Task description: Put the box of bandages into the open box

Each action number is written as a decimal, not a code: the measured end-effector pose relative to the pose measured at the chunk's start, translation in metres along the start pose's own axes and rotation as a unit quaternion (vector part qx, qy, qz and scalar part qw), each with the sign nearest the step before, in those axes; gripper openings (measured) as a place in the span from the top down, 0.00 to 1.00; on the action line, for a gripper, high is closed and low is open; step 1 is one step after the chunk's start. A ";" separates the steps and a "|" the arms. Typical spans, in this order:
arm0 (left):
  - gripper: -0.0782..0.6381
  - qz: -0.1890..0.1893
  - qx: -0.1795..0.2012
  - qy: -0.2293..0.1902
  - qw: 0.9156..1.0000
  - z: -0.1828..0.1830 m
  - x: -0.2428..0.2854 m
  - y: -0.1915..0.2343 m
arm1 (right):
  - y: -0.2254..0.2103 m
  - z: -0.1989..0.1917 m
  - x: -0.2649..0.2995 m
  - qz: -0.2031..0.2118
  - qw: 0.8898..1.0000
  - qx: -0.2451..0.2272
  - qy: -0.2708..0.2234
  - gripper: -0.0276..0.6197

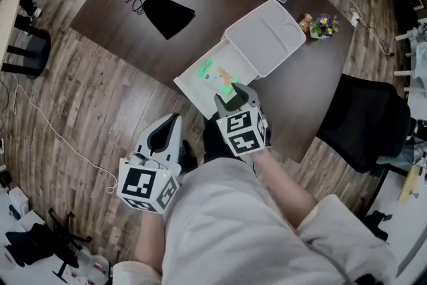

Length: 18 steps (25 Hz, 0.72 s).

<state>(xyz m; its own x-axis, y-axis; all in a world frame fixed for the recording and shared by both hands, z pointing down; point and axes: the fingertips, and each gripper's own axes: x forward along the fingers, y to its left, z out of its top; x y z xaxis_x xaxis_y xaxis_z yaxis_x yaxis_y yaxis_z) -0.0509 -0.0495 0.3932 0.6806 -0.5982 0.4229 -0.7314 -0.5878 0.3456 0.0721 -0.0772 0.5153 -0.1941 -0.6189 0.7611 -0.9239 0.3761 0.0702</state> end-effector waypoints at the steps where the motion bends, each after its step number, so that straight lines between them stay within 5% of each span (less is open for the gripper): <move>1: 0.88 -0.006 0.001 -0.002 1.000 -0.001 -0.002 -0.001 | 0.001 0.002 -0.007 -0.006 1.000 0.006 -0.009 0.65; 18: 0.88 -0.092 0.024 -0.025 0.995 -0.012 -0.059 -0.021 | 0.054 0.025 -0.128 -0.063 0.986 0.075 -0.137 0.85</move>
<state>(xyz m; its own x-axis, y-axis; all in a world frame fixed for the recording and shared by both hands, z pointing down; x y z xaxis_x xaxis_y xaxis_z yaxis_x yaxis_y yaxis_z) -0.0764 0.0047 0.3712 0.8048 -0.5039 0.3136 -0.5924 -0.7149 0.3715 0.0382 0.0051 0.4053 -0.1365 -0.8246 0.5490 -0.9809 0.1902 0.0417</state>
